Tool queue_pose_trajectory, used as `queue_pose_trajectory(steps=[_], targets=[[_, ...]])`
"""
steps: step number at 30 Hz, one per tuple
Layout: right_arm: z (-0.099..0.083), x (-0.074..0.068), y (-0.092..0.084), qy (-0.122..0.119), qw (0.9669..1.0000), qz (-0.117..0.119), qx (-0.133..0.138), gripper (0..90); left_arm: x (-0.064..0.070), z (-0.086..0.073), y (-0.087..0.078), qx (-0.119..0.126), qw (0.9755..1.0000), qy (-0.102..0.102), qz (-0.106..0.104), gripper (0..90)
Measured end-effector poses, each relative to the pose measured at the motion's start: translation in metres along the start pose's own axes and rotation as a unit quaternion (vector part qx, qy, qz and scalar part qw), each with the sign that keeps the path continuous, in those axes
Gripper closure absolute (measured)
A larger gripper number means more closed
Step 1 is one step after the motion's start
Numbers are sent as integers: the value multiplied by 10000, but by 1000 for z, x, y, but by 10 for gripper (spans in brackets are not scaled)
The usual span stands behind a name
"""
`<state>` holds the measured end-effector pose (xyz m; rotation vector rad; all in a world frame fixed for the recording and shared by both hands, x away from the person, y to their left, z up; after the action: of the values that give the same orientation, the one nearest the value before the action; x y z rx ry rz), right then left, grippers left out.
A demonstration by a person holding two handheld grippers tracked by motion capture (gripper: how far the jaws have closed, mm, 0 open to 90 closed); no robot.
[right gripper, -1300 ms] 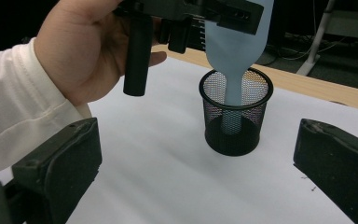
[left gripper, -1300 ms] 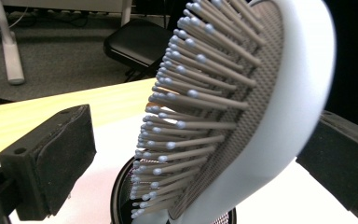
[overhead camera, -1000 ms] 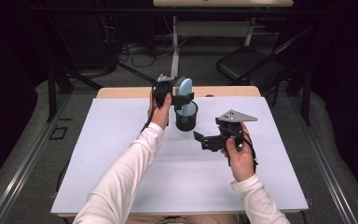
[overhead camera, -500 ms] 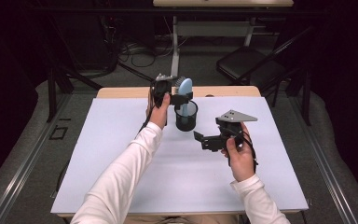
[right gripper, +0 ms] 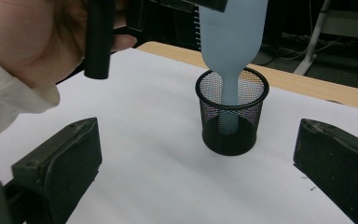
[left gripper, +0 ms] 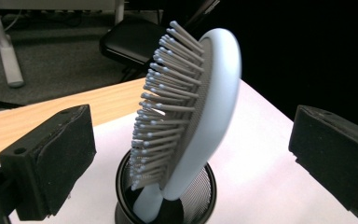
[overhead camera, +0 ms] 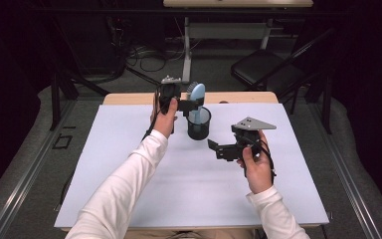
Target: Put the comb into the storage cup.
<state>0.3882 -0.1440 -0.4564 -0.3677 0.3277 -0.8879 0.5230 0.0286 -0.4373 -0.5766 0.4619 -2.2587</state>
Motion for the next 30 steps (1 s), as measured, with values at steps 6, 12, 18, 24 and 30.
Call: queue_pose_trajectory(steps=[6, 12, 18, 24, 30], targets=[[0, 1, 0, 0, 10000, -10, -20, 4, 1, -1, -12, -147, 9998, 106, -41, 4], [-1, 2, -1, 14, 10000, -19, -48, 4, 1, -4, -29, -171, 9996, 136, -204, 4], [-1, 2, 0, 9, 10000, -11, -38, 4, 1, -5, -45, -193, 9991, 145, -341, 4], [-1, 2, 0, 2, 10000, -6, -59, 4, 1, -11, -57, -293, 9985, 227, -405, 4], [-1, 2, 0, 0, 10000, -12, -58, 4, -1, -18, -68, -332, 9982, 267, -429, 4]])
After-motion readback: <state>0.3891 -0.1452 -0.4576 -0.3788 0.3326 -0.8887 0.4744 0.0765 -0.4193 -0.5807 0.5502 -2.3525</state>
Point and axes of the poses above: each handheld gripper's, and its own axes: y roughly forward along the jaws, z roughly out of its top, x roughly to its right, the point moved 5 cm from there along y, roughly forward along the jaws, and after that the axes turned 3 degrees about -x, right-handed, at the moved point
